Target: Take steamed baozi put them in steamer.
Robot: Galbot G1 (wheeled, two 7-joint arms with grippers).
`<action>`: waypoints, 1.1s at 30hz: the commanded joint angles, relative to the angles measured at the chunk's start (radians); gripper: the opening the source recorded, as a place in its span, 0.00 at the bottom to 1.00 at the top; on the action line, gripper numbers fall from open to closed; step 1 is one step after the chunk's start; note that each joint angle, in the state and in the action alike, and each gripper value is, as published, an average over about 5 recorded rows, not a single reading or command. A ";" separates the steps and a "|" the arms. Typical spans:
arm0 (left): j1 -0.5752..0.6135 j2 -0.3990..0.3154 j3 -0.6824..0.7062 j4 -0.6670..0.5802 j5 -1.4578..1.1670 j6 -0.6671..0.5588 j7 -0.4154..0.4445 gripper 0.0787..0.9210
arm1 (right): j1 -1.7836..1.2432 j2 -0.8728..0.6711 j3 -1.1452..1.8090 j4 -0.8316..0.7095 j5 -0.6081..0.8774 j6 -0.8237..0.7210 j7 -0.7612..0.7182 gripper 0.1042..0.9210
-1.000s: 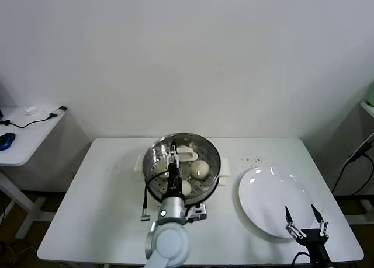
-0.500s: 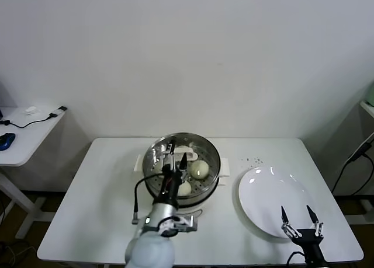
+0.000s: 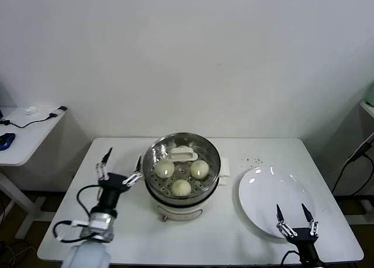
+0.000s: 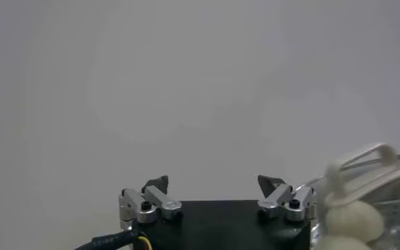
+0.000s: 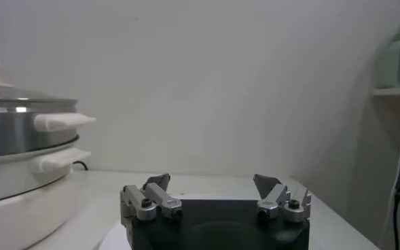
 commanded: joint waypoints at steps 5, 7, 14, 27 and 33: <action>0.195 0.021 -0.215 0.163 -0.525 -0.185 0.092 0.88 | 0.012 -0.008 -0.027 -0.024 0.006 0.029 0.033 0.88; 0.196 0.016 -0.189 0.193 -0.489 -0.208 0.098 0.88 | 0.013 -0.009 -0.027 -0.029 0.008 0.026 0.037 0.88; 0.194 0.002 -0.148 0.260 -0.439 -0.256 0.098 0.88 | 0.015 -0.014 -0.032 -0.045 0.008 0.020 0.036 0.88; 0.193 -0.016 -0.127 0.257 -0.410 -0.266 0.096 0.88 | 0.020 -0.027 -0.040 -0.057 0.009 0.023 0.036 0.88; 0.193 -0.019 -0.126 0.251 -0.406 -0.266 0.095 0.88 | 0.021 -0.030 -0.041 -0.053 0.009 0.024 0.036 0.88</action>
